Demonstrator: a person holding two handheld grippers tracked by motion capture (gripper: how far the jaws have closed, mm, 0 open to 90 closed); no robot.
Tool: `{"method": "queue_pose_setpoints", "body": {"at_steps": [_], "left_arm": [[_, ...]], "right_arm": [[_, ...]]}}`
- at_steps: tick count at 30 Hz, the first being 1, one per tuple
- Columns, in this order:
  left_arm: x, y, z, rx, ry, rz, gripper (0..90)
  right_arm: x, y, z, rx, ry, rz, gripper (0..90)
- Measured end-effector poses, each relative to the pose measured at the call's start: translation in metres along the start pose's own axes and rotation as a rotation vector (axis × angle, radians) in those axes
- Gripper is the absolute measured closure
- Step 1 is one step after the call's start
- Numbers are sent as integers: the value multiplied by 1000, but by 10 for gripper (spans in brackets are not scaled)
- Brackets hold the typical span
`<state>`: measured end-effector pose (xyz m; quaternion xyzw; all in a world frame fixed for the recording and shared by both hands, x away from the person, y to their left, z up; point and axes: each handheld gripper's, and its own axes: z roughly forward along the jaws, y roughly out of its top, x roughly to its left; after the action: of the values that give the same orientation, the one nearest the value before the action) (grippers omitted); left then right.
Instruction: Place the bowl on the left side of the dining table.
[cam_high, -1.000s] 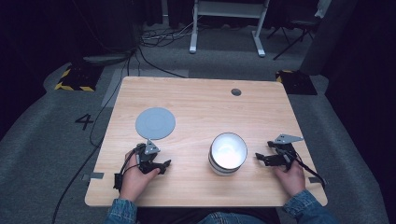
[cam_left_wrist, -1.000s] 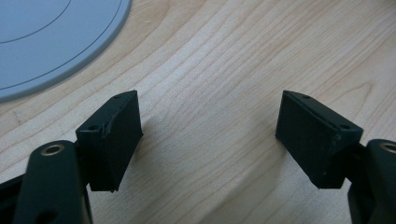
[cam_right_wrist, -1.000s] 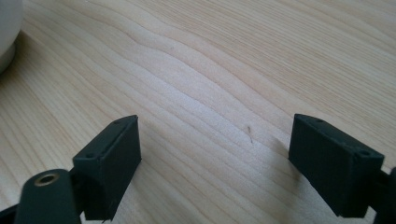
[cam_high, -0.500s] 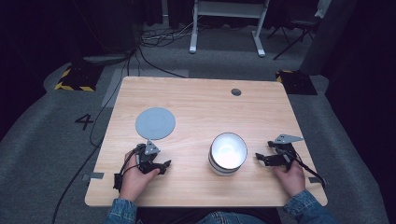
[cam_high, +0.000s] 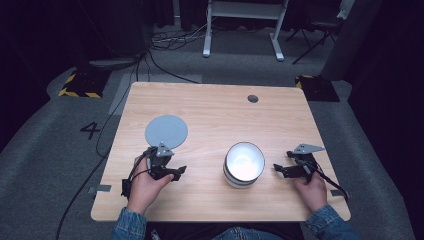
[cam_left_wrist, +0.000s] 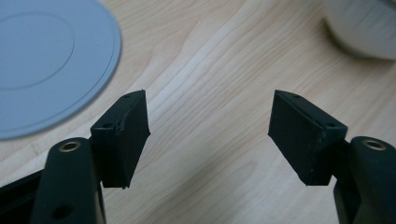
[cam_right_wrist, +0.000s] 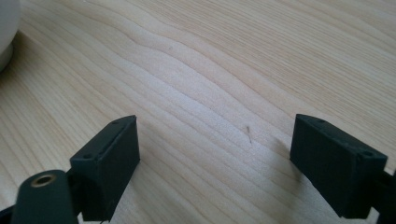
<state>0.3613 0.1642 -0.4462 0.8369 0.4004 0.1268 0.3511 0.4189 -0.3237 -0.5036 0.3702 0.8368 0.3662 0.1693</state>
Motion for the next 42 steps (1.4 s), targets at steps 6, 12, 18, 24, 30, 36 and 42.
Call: {"method": "queue_pose_setpoints", "body": {"at_steps": [6,12,18,24,30,36,42], "left_arm": [[-12,19,-12,-98,-30,-3,330],[-23,38,-25,-176,-67,-1,324],[-39,51,-27,-233,-40,48,313],[-47,64,-26,-235,-68,63,313],[-54,78,-21,-216,-86,100,312],[-67,104,-6,-168,-152,155,310],[-79,121,11,-130,-182,192,314]], "right_arm": [[0,0,0,-1,-3,-7,160],[0,0,0,-1,-4,-6,160],[0,0,0,-1,-4,-7,160],[0,0,0,-1,-4,-7,160],[0,0,0,-1,-4,-6,160],[0,0,0,-2,-8,-3,160],[0,0,0,-2,-7,-3,160]]}}
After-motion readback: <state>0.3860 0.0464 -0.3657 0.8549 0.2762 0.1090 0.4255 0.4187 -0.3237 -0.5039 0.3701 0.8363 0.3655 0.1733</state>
